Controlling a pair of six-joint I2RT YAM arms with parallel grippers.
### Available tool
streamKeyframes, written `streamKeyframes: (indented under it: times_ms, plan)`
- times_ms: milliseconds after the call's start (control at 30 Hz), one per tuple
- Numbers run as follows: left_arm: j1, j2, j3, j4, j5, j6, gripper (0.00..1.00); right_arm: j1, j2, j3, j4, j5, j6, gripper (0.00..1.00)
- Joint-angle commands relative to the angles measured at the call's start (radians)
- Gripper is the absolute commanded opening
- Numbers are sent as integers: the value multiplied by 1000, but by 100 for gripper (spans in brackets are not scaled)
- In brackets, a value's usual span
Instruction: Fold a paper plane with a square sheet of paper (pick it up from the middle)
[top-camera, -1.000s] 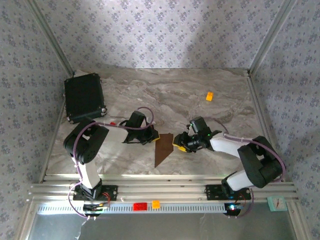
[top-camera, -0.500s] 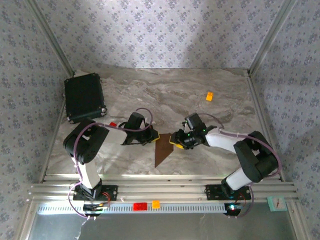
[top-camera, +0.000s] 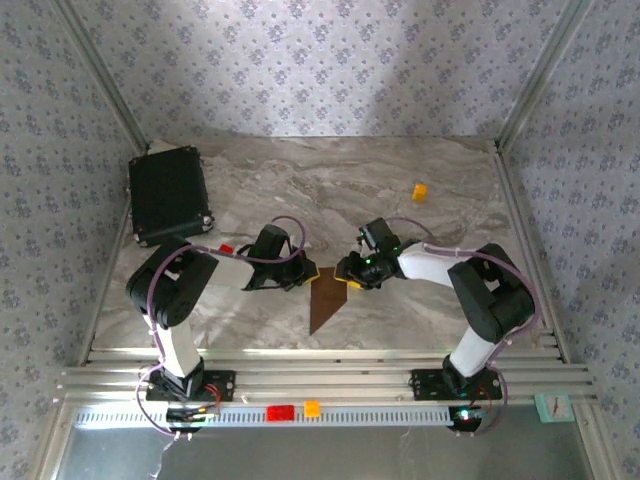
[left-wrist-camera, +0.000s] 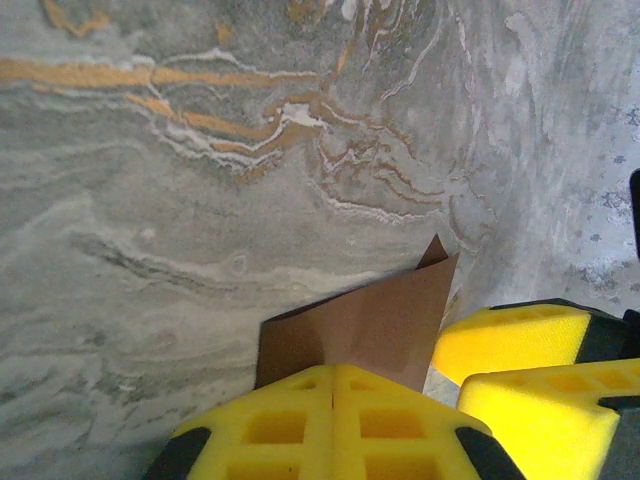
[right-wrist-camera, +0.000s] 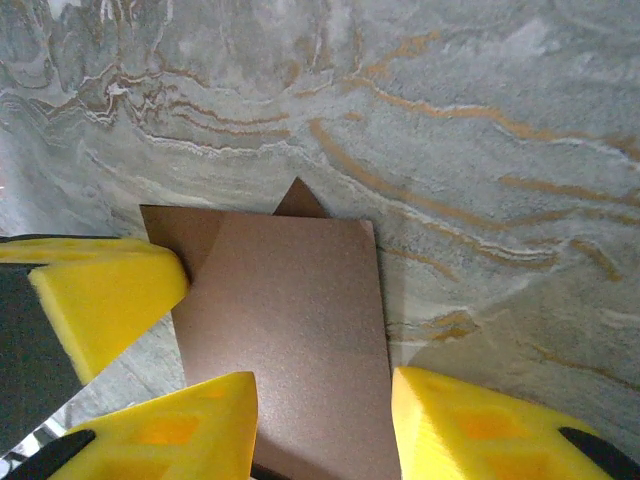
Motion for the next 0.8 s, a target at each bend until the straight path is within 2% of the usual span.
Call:
streamKeyframes:
  times_ms: [0,167,367,600,767]
  plan:
    - [-9,35,-28,-61,-15,4,0,46,17,12,-43,-6,-16,42]
    - [-8,36,-28,-61,-14,5,0,61,-26,-5,-38,4,1,42]
    - [-8,32,-29,-60,-14,5,0,55,-75,-43,24,-56,44,42]
    - [-9,26,-30,-66,-18,5,0,56,-151,-72,-48,-6,46,42]
    - [-7,21,-29,-78,-26,10,0,56,-261,-176,-29,25,184,42]
